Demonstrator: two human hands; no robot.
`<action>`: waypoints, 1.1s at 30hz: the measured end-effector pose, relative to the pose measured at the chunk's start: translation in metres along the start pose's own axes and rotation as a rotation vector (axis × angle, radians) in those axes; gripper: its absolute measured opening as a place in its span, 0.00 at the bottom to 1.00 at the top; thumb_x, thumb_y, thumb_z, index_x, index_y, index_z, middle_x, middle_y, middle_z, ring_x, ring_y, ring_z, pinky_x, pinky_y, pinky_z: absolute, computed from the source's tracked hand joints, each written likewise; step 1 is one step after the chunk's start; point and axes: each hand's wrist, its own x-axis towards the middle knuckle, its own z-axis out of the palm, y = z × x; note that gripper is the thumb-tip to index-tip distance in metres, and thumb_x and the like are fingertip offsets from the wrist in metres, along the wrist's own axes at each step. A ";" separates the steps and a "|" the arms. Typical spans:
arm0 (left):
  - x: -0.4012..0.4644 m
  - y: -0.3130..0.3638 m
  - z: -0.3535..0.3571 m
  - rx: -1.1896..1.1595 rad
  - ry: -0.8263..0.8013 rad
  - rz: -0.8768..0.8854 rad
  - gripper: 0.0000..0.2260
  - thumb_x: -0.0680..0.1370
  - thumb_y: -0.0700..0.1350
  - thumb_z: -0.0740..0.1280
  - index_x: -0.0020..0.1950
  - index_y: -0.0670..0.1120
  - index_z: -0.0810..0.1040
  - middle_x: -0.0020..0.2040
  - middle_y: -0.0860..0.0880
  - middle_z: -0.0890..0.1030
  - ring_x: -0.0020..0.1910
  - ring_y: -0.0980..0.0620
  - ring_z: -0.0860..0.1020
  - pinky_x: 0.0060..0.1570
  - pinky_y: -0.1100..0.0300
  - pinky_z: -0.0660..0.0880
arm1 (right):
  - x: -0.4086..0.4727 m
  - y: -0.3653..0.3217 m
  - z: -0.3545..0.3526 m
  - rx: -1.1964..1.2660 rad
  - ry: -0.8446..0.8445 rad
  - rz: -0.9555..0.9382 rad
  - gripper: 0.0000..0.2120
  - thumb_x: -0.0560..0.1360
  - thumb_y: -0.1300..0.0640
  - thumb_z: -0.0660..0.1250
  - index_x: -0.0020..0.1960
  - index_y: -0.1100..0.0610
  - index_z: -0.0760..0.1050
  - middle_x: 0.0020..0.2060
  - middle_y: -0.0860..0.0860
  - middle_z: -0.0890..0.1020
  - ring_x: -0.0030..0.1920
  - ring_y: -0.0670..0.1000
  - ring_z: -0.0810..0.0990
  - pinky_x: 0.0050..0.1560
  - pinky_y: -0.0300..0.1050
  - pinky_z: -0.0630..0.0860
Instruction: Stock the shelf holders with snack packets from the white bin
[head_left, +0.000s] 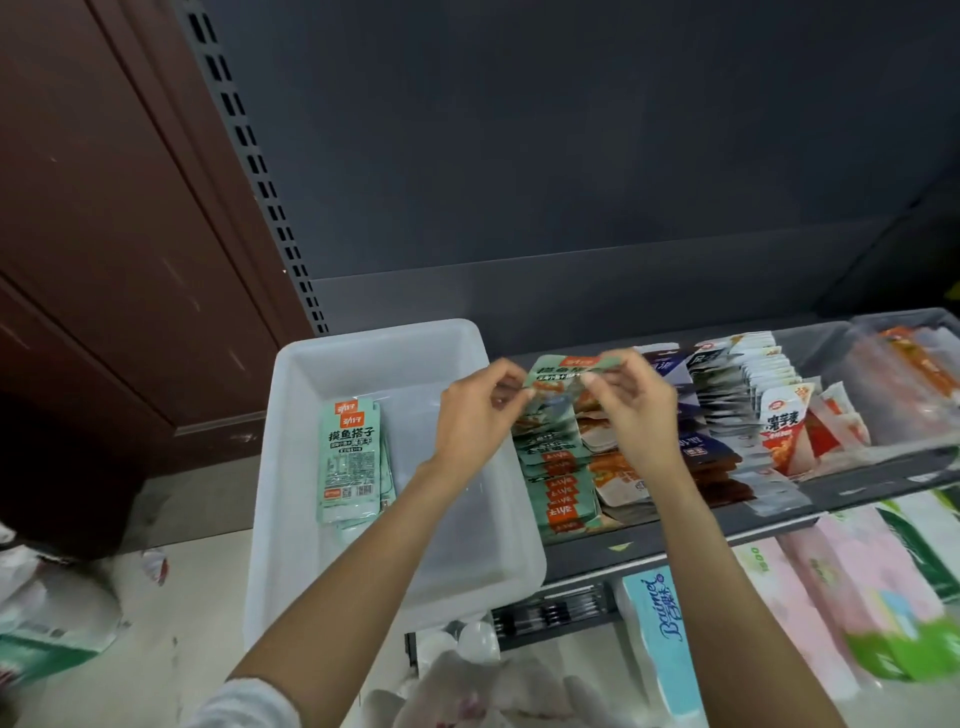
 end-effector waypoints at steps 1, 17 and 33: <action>-0.001 -0.006 0.003 0.053 -0.038 -0.035 0.05 0.74 0.45 0.71 0.47 0.46 0.79 0.44 0.54 0.82 0.41 0.58 0.80 0.42 0.68 0.77 | 0.001 0.008 0.002 -0.035 -0.030 0.026 0.06 0.75 0.64 0.67 0.48 0.55 0.74 0.43 0.44 0.81 0.46 0.42 0.81 0.47 0.38 0.79; -0.009 -0.018 -0.002 0.262 0.123 0.000 0.03 0.76 0.47 0.65 0.47 0.51 0.79 0.41 0.58 0.80 0.39 0.59 0.76 0.36 0.62 0.73 | 0.004 0.009 0.015 -0.653 -0.079 -0.335 0.05 0.73 0.63 0.68 0.47 0.56 0.79 0.41 0.49 0.82 0.45 0.51 0.77 0.46 0.49 0.76; -0.085 -0.136 -0.065 0.677 -0.382 -0.643 0.35 0.76 0.54 0.62 0.77 0.44 0.49 0.76 0.43 0.53 0.75 0.45 0.52 0.71 0.53 0.56 | -0.025 0.028 0.229 -0.521 -0.811 0.145 0.24 0.76 0.58 0.63 0.71 0.58 0.66 0.63 0.61 0.73 0.64 0.59 0.71 0.62 0.46 0.65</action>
